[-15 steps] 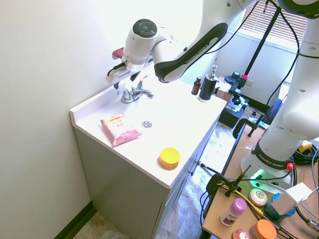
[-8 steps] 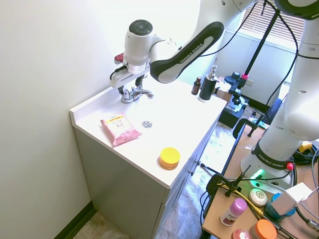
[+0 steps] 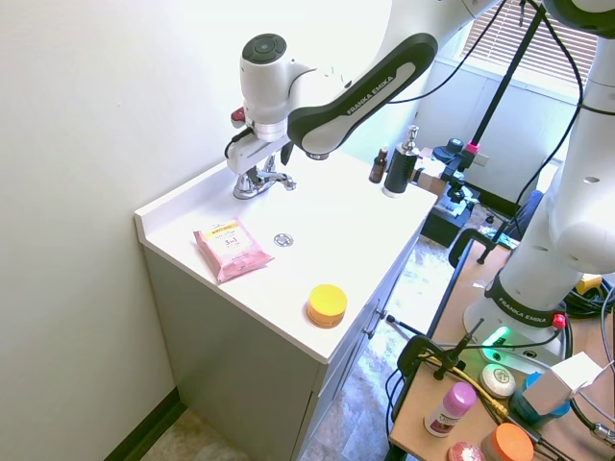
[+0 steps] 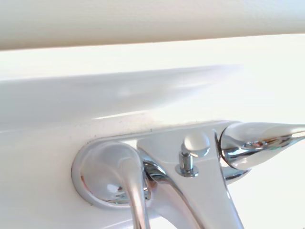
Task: Turn on the hot water
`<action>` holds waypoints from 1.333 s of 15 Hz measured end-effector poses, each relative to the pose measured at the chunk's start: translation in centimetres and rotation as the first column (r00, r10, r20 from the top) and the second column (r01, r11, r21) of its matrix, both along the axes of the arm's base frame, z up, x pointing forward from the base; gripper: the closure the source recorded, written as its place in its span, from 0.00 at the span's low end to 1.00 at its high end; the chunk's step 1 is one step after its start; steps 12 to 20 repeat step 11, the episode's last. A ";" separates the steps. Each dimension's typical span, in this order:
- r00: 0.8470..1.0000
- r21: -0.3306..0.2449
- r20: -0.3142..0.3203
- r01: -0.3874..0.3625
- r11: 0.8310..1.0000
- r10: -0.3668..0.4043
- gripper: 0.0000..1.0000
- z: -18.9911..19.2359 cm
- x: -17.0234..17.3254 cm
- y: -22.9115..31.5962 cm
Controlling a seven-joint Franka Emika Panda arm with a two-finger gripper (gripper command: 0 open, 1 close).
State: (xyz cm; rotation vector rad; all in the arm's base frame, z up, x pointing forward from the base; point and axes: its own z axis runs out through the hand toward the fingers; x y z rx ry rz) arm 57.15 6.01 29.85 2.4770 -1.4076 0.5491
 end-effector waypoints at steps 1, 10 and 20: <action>1.000 -0.004 0.001 -0.002 1.000 0.002 0.00 0.0 0.0 -0.2; 0.992 0.159 -0.123 0.045 0.986 -0.025 0.00 0.7 -4.5 -4.6; 0.989 0.184 -0.149 0.051 0.982 -0.023 0.00 0.7 -5.6 -5.8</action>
